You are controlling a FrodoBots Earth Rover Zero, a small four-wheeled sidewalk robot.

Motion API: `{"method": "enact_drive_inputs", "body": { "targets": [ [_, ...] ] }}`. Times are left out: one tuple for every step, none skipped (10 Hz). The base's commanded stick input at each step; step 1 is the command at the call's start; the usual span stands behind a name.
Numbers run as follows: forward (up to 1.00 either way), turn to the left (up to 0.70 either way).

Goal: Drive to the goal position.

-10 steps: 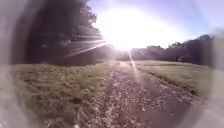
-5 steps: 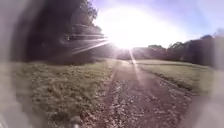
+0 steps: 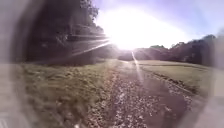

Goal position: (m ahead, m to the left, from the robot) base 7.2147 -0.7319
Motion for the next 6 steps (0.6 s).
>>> {"method": "enact_drive_inputs", "body": {
  "targets": [
    [0.85,-0.34],
    [0.74,-0.27],
    [0.25,0.01],
    [0.07,0.05],
    [0.0,0.0],
    [0.0,0.0]
  ]
}}
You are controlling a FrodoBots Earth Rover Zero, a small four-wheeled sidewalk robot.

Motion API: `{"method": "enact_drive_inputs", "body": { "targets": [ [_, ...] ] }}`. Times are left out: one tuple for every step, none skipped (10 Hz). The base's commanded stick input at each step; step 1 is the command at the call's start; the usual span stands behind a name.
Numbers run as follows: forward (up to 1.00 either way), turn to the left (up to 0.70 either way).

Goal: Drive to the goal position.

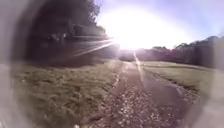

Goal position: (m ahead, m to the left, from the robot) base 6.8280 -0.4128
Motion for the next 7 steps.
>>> {"method": "enact_drive_inputs", "body": {
  "targets": [
    [0.0,-0.36],
    [0.0,-0.85],
    [0.0,-0.85],
    [0.0,-0.85],
    [0.0,-0.85],
    [0.0,-0.85],
    [0.0,-0.85]
  ]
}}
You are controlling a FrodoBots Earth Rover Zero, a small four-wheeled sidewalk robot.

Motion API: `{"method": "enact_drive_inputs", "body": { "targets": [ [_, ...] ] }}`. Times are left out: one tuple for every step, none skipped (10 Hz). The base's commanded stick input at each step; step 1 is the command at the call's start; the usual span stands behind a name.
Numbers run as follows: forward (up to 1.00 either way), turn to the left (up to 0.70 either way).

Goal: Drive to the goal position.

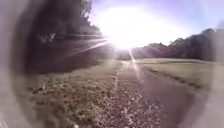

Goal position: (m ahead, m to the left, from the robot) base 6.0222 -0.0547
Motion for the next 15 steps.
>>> {"method": "enact_drive_inputs", "body": {
  "targets": [
    [0.0,-0.85],
    [0.0,-0.85],
    [0.0,0.11],
    [0.0,0.03],
    [0.0,0.0],
    [0.22,0.0],
    [0.67,0.0],
    [0.84,0.0],
    [0.84,-0.01],
    [0.84,-0.07],
    [0.84,-0.34],
    [0.84,-0.34],
    [0.84,-0.34],
    [0.84,-0.34],
    [0.85,-0.31]
  ]
}}
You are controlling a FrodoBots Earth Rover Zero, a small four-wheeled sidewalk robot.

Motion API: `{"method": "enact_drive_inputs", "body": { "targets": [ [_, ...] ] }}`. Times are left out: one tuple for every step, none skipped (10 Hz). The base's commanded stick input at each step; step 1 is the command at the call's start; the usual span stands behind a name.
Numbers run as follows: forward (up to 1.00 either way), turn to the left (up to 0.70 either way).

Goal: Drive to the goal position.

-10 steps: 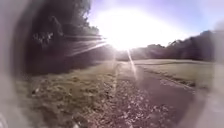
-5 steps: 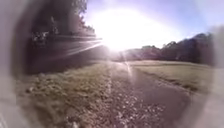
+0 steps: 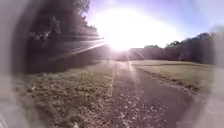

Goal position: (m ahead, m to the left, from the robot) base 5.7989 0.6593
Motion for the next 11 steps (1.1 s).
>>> {"method": "enact_drive_inputs", "body": {
  "targets": [
    [0.85,-0.11],
    [0.85,0.0],
    [0.85,0.0],
    [0.83,0.0],
    [0.81,0.0],
    [0.82,0.0],
    [0.83,0.0],
    [0.84,0.0],
    [0.85,0.0],
    [0.85,0.0],
    [0.85,0.0]
  ]
}}
